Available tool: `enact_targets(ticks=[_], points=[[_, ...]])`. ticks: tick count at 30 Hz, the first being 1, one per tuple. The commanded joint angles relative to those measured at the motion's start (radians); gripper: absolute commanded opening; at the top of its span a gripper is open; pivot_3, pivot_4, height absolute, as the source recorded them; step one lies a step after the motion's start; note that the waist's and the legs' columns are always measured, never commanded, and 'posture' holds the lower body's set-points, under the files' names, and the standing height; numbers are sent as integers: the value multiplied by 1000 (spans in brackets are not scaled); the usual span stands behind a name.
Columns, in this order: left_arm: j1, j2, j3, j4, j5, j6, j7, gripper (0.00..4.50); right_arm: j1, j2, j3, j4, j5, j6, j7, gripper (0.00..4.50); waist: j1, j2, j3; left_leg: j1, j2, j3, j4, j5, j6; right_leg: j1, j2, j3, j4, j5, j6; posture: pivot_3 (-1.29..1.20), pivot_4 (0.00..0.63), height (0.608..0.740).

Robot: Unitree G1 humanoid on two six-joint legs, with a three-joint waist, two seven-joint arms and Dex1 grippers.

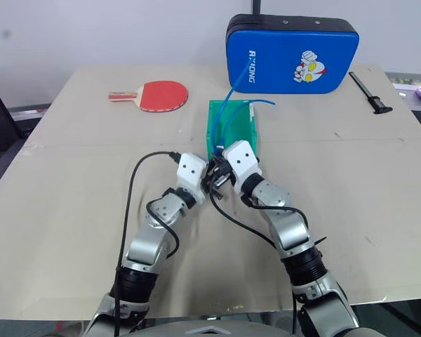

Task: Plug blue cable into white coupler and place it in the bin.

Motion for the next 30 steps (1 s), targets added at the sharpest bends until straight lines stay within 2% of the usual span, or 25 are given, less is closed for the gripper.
enact_targets(ticks=[1, 6, 15, 21, 25, 30], points=[[-31, -14, -11, -110, -46, -43, -36, 365, 60, -32, 26, 154, -26, 10, 32, 0, 0, 0, 0, 0, 0, 0, 0, 0, 0, 0, 0, 0, 0, 0, 0, 0, 150, 728], [-5, 4, -14, -26, -53, -30, -91, 365, 57, -16, 21, 291, -9, -113, 77, 0, -5, 0, 0, 1, 0, 0, 0, 0, 0, 0, 1, 0, 0, 0, 0, 0, 150, 728], [9, -39, -32, 65, -34, -41, -77, 365, 73, 41, -1, 484, 2, -248, 88, 0, -11, 3, -13, 7, 1, 0, 0, 0, 0, 5, 0, 1, 2, 0, 0, 0, 150, 728], [39, -51, -56, 45, -17, -37, -63, 365, 68, 34, 25, 588, -31, -181, 121, 0, -23, 5, -33, 9, 1, 1, 0, 0, 1, 5, 0, 3, 3, 0, 0, 0, 150, 728], [32, -52, -37, 51, -9, -39, -42, 365, 79, 13, 62, 603, -59, -86, 154, 0, -24, 5, -37, 25, 1, 2, -8, -1, 1, 18, 0, 4, 0, -3, -4, 0, 150, 728], [28, -57, -31, 54, -5, -39, -36, 365, 77, 14, 63, 600, -66, -79, 144, 0, -25, 11, -43, 26, 1, 2, -10, -1, 1, 19, 0, 4, -1, -3, -5, 0, 150, 728]])
